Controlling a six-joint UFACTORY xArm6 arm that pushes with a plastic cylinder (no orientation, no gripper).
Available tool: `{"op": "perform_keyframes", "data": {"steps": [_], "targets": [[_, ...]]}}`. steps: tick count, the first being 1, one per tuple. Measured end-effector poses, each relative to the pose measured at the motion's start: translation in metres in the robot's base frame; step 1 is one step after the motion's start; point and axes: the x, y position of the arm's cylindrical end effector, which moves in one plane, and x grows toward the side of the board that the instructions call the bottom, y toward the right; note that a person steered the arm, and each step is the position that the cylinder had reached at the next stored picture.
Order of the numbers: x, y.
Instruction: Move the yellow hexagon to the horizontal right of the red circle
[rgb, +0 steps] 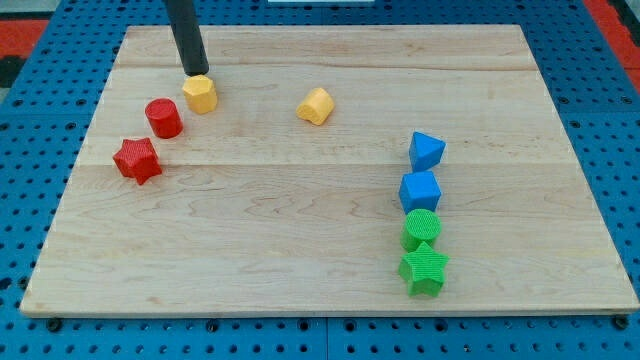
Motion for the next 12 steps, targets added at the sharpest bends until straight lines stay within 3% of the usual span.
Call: {"op": "perform_keyframes", "data": {"steps": [3,6,8,10,11,12], "targets": [[0.002,0.033],[-0.003,0.021],[0.039,0.008],[0.040,0.059],[0.011,0.031],[0.032,-0.023]]}}
